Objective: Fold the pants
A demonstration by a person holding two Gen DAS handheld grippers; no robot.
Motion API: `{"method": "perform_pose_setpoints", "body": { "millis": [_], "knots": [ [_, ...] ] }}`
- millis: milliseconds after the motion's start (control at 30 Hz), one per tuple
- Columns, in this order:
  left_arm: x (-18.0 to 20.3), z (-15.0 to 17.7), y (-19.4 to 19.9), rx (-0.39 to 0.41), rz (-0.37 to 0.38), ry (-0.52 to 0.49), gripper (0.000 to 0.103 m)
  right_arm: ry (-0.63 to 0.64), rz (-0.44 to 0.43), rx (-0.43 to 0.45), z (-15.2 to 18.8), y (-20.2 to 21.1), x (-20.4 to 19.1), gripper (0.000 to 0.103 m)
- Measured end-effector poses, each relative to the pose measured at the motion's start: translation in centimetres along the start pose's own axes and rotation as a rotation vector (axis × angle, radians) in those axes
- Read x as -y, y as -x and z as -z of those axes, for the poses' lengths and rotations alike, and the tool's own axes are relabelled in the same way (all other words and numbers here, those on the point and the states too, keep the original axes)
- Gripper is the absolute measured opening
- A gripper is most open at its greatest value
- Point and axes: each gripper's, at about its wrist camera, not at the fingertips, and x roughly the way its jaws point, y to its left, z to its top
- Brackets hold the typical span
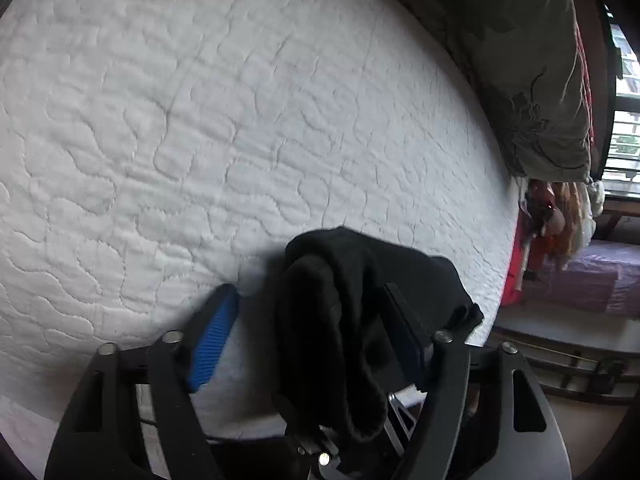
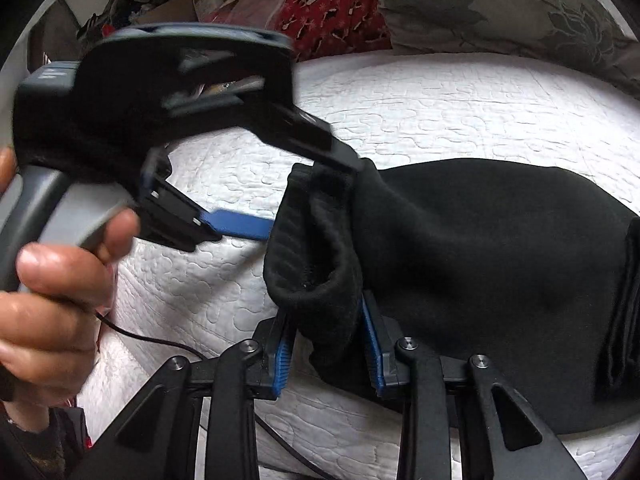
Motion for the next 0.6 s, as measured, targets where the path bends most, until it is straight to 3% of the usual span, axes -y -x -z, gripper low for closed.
{"method": "perform_pose_setpoints", "body": {
  "millis": [33,167,400,600],
  "knots": [
    [0.1,0.1,-0.2,-0.008,0.022,0.003,0.034,-0.005,-0.004,-0.001,0.0,-0.1,0.1,0.031],
    [-0.3,0.3,0.1,-0.002,0.061,0.069,0.023,-0.02,-0.015,-0.004,0.0,0.0,0.5,0.031],
    [0.2,2.2,3.2,0.036,0.183,0.119,0.02,-0.075,-0.058,-0.011,-0.8,2.1,1.7,0.031],
    [4.7,4.0,3.5,0.045,0.22,0.091,0.02,-0.095,-0.101,0.054,-0.7,6.3,3.3,0.031]
  ]
}}
